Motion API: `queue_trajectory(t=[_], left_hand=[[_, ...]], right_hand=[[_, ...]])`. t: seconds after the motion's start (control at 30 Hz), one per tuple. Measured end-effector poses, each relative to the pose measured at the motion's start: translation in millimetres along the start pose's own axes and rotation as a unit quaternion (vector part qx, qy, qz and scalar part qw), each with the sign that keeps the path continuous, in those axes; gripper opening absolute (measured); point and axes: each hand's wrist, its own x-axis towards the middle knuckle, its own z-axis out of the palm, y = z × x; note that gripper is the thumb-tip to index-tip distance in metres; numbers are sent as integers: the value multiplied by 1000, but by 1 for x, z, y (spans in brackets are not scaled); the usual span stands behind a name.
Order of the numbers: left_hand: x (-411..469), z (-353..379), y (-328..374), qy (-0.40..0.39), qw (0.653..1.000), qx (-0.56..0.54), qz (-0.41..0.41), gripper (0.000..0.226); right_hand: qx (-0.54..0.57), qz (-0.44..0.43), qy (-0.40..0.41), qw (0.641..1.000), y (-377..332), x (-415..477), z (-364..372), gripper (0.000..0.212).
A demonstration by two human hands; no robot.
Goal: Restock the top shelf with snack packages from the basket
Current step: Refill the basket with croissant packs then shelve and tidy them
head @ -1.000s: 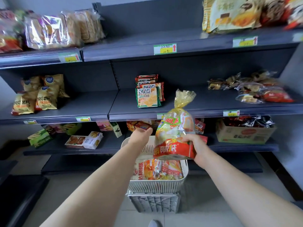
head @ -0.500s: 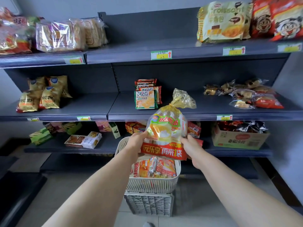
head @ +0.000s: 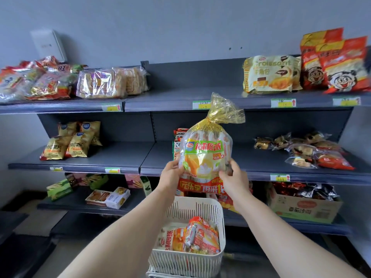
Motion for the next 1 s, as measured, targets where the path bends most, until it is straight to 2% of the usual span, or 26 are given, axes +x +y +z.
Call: queue_trajectory(t=[0.27,0.43,0.57,0.67,0.77,0.87,0.93,1.0], left_hand=[[40,18,82,-11,993,-3,122,27],[86,27,148,-21,978,39,204,19],[133,29,197,-10,962,120,245,26],[173,29,224,-6,951,166,259,30],[218,34,243,-6,947,191,260,38],[265,41,251,-17,954,183,236,68],[297,43,244,-32,953,217,208,87],[326,45,235,-23,936,283,209,78]], right_hand=[[50,-85,38,994,-78,55,-23,54],[-86,-108,103,985,-136,103,-38,54],[-50,-159,104,981,-180,147,-41,51],[-60,-181,107,976,-206,186,-31,48],[-86,-168,116,975,-222,228,-11,48],[-105,-138,101,980,-225,260,14,56],[-155,-127,97,975,-220,279,31,64],[-205,-123,99,966,-219,297,44,68]])
